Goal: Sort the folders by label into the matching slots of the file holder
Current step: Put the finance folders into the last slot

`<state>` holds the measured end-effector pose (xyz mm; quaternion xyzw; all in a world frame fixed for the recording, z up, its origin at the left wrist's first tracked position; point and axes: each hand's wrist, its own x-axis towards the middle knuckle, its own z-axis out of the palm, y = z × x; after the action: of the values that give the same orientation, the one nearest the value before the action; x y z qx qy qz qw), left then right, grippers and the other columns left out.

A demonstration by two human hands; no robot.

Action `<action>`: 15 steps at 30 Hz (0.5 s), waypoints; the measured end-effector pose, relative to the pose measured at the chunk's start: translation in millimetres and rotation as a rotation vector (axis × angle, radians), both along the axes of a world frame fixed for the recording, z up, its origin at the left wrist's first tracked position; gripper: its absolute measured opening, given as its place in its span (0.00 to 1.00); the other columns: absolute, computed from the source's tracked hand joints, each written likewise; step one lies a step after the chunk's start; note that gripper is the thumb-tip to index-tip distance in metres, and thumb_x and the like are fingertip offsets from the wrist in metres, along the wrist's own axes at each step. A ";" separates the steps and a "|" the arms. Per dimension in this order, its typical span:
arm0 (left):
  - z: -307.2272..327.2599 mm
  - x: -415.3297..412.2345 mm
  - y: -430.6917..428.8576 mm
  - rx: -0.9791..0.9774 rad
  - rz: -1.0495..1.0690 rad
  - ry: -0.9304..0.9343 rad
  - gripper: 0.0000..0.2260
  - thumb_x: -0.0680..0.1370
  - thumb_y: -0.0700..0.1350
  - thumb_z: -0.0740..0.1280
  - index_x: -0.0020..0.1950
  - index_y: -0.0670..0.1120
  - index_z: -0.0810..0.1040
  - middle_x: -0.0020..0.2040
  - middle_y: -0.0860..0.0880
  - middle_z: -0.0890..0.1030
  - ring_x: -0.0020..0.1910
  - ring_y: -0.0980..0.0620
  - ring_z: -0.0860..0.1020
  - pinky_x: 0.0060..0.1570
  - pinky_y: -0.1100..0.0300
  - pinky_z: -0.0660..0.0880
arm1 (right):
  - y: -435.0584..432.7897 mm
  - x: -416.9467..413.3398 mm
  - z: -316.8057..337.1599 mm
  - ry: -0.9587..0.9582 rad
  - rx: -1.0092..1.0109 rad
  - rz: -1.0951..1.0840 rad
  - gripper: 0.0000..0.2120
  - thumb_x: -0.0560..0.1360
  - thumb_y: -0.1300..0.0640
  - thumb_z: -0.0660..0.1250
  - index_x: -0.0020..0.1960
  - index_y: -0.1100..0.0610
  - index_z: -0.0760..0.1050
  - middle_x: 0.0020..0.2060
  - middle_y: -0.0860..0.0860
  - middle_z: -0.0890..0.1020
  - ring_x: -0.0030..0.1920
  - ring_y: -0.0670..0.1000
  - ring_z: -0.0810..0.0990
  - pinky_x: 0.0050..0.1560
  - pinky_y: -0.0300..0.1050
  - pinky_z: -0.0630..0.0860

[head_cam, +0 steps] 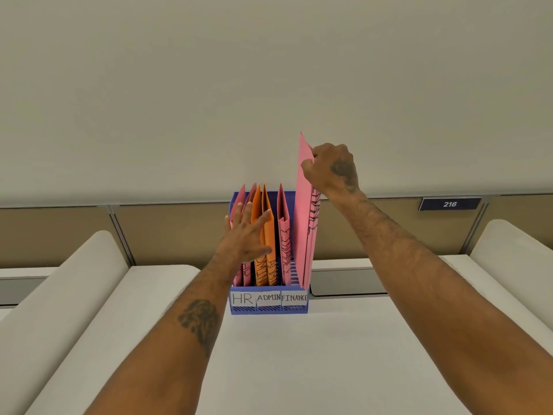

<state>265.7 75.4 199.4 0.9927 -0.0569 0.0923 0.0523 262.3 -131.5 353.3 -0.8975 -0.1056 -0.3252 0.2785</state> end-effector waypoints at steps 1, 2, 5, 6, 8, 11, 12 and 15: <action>-2.0 1.3 -0.4 -0.001 -0.004 0.000 0.47 0.70 0.64 0.71 0.78 0.62 0.42 0.80 0.46 0.36 0.77 0.42 0.31 0.70 0.34 0.37 | 1.5 4.2 -2.9 -0.011 -0.004 -0.004 0.10 0.75 0.57 0.63 0.37 0.60 0.75 0.31 0.51 0.76 0.30 0.54 0.73 0.29 0.34 0.63; -4.6 1.9 -0.6 0.001 -0.010 -0.004 0.47 0.70 0.63 0.71 0.78 0.62 0.42 0.80 0.46 0.37 0.77 0.42 0.32 0.70 0.34 0.37 | 3.0 8.7 -6.3 -0.022 -0.004 -0.006 0.10 0.76 0.57 0.63 0.39 0.61 0.78 0.33 0.53 0.79 0.31 0.54 0.74 0.31 0.35 0.65; -11.7 2.4 -2.1 0.002 -0.029 -0.042 0.48 0.69 0.62 0.72 0.78 0.63 0.42 0.80 0.47 0.39 0.78 0.42 0.35 0.71 0.33 0.38 | 7.1 22.1 -19.9 -0.048 0.016 -0.007 0.12 0.76 0.56 0.64 0.43 0.64 0.81 0.39 0.58 0.85 0.31 0.53 0.74 0.32 0.37 0.69; -12.9 2.9 -2.3 0.000 -0.033 -0.057 0.47 0.69 0.61 0.72 0.78 0.63 0.42 0.81 0.46 0.39 0.78 0.42 0.35 0.71 0.33 0.38 | 8.3 26.1 -25.3 -0.055 0.022 -0.010 0.12 0.76 0.56 0.64 0.44 0.64 0.81 0.40 0.58 0.85 0.32 0.53 0.74 0.33 0.37 0.70; -14.1 4.5 -2.3 0.000 -0.040 -0.067 0.47 0.69 0.60 0.72 0.78 0.63 0.43 0.81 0.46 0.41 0.79 0.42 0.37 0.71 0.33 0.39 | 11.0 33.2 -36.6 -0.071 0.041 -0.019 0.12 0.76 0.55 0.64 0.43 0.63 0.81 0.40 0.58 0.85 0.32 0.53 0.73 0.34 0.37 0.69; -17.1 6.1 -2.5 -0.002 -0.040 -0.079 0.46 0.69 0.58 0.72 0.77 0.64 0.44 0.81 0.46 0.42 0.79 0.42 0.38 0.71 0.33 0.40 | 15.8 40.6 -54.1 -0.099 0.036 -0.022 0.12 0.75 0.55 0.64 0.41 0.62 0.80 0.37 0.58 0.85 0.31 0.54 0.73 0.33 0.34 0.68; -18.5 6.5 -2.9 -0.004 -0.042 -0.085 0.46 0.69 0.58 0.72 0.77 0.64 0.44 0.81 0.46 0.42 0.79 0.41 0.38 0.71 0.34 0.40 | 17.4 42.9 -59.6 -0.098 0.030 -0.011 0.12 0.75 0.55 0.64 0.41 0.63 0.80 0.37 0.58 0.85 0.31 0.56 0.76 0.34 0.37 0.73; -21.4 8.0 -4.8 -0.015 -0.057 -0.102 0.46 0.69 0.58 0.71 0.78 0.63 0.44 0.81 0.46 0.42 0.79 0.42 0.38 0.72 0.35 0.40 | 21.4 49.3 -73.9 -0.086 0.008 0.004 0.15 0.76 0.52 0.63 0.47 0.64 0.82 0.43 0.59 0.86 0.36 0.61 0.84 0.38 0.45 0.80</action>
<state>273.7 70.5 178.0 0.9843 -0.0868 0.1414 0.0596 311.6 -110.1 279.4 -0.8815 -0.1180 -0.3632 0.2778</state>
